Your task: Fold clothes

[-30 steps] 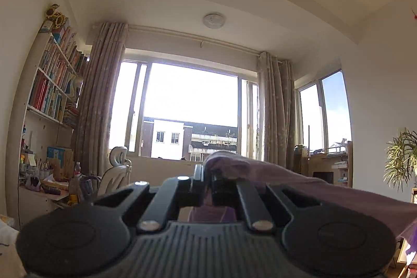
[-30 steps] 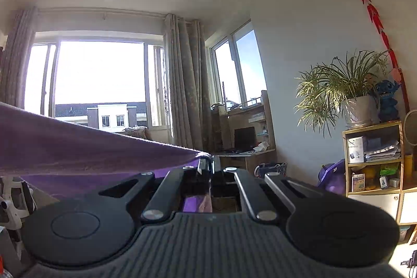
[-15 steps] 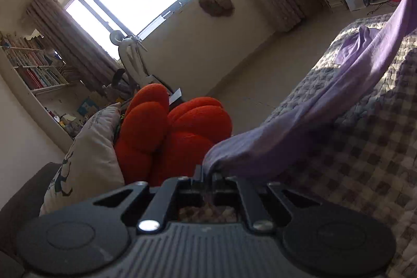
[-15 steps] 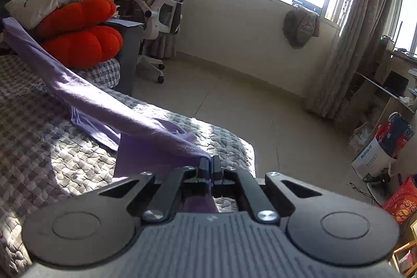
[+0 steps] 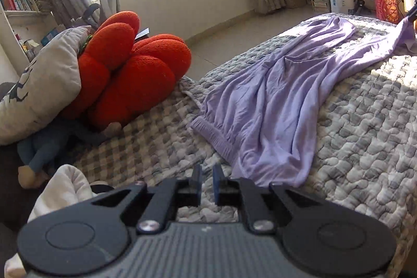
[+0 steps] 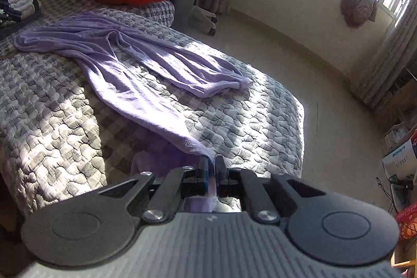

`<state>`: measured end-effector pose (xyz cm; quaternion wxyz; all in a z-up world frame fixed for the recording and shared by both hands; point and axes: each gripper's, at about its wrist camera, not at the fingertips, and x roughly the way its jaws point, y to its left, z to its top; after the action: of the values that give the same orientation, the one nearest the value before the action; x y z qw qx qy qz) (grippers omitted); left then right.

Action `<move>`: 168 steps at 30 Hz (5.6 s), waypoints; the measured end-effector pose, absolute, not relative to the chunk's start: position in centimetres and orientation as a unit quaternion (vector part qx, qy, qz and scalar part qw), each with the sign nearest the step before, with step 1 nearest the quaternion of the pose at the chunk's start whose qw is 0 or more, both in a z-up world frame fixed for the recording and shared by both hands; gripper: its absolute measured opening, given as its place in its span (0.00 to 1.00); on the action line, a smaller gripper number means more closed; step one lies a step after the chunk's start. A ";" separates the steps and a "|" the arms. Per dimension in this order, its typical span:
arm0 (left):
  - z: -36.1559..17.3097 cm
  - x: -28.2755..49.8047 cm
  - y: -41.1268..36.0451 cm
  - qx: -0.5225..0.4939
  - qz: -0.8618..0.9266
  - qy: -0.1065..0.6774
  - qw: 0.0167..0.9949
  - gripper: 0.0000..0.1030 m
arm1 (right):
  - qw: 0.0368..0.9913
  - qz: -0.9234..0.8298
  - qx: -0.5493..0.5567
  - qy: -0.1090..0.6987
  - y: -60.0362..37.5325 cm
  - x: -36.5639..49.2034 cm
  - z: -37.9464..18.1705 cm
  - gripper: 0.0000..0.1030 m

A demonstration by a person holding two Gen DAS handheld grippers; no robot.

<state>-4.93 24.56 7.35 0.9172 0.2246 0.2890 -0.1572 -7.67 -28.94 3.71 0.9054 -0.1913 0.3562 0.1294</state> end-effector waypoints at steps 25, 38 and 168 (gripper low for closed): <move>3.7 -1.8 22.9 -0.012 -0.097 0.423 0.901 0.08 | 0.919 0.090 -0.013 0.383 -33.2 -7.5 -1.2 0.30; 11.4 -3.5 26.9 -0.085 -0.061 0.342 0.934 0.07 | 0.884 -0.019 -0.448 0.134 -26.3 -13.7 9.0 0.04; 4.0 11.0 24.1 -0.163 -0.034 0.421 0.892 0.43 | 0.941 0.039 0.082 0.325 -39.2 -5.6 6.1 0.15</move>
<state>10.97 24.06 3.96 0.8918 -0.1626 0.4208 -0.0344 -5.62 -39.15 6.11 0.9413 0.0820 0.3253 0.0387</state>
